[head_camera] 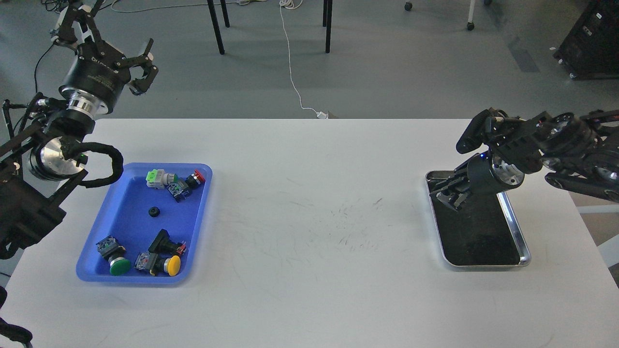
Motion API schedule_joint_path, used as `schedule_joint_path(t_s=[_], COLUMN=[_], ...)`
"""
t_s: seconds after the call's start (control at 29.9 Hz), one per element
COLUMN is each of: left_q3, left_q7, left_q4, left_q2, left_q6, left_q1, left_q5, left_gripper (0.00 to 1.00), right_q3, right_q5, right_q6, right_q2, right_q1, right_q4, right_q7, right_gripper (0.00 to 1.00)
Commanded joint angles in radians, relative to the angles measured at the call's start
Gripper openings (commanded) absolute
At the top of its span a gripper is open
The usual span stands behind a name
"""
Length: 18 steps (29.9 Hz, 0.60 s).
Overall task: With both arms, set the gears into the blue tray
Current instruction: 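Carry the second black gear to the table center and release it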
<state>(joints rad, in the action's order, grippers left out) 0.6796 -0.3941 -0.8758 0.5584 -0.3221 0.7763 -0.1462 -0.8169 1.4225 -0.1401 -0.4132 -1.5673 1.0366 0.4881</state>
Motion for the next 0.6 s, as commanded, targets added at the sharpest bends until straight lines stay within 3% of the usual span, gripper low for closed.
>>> schedule_joint_path(t_s=[0.0,0.27,0.57], left_q3=[-0.002,-0.008,-0.008], left_q7=[0.000,0.004,0.003], left_q4=[0.000,0.000,0.000], left_q2=[0.000,0.028,0.066], left_q6=[0.001,0.000,-0.021], left_q1=[0.001,0.001,0.000], left_q5=[0.000,0.000,-0.001], left_gripper=[0.98,0.98,0.98], right_q3=[0.013,0.004,-0.021], right_q5=[-0.150,-0.267,-0.269], right_q6=[0.001,0.001,0.001], right_q2=[0.132,0.361,0.409], right_q1=[-0.007,0.007,0.108], right_q4=[0.003,-0.009,-0.062], right_q7=[-0.017,-0.036,-0.033], right_gripper=[0.15,0.15,0.16])
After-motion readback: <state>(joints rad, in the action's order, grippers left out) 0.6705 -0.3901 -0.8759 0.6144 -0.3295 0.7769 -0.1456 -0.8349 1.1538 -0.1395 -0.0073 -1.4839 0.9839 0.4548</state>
